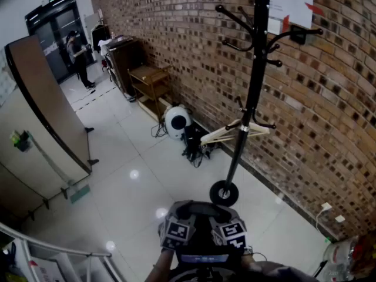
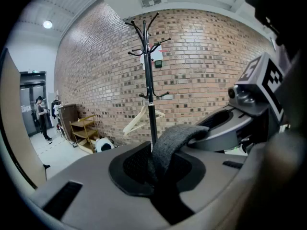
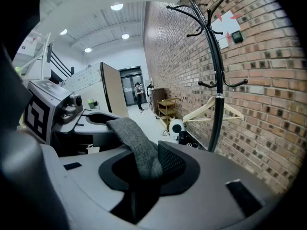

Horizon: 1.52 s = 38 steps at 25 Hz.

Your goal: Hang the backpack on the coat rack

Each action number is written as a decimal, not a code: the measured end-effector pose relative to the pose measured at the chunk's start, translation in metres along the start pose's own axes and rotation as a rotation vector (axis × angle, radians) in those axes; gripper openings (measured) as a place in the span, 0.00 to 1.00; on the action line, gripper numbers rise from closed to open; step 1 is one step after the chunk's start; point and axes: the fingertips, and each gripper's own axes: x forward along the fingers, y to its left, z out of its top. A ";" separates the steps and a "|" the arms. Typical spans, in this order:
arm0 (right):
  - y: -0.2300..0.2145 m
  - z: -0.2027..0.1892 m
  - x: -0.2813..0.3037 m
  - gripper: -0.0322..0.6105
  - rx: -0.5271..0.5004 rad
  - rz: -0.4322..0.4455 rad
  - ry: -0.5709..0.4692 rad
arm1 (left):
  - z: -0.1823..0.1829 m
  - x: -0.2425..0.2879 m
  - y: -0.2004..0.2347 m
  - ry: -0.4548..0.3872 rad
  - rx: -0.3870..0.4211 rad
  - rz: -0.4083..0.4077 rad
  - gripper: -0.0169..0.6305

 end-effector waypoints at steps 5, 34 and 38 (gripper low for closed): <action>-0.048 0.041 0.030 0.22 -0.024 0.014 -0.002 | 0.037 0.053 0.027 -0.017 0.008 0.021 0.14; -0.233 0.185 0.115 0.22 0.093 -0.197 -0.154 | 0.190 0.266 0.094 -0.086 0.212 -0.201 0.14; -0.254 0.191 0.116 0.22 0.149 -0.293 -0.171 | 0.206 0.290 0.092 -0.085 0.277 -0.291 0.14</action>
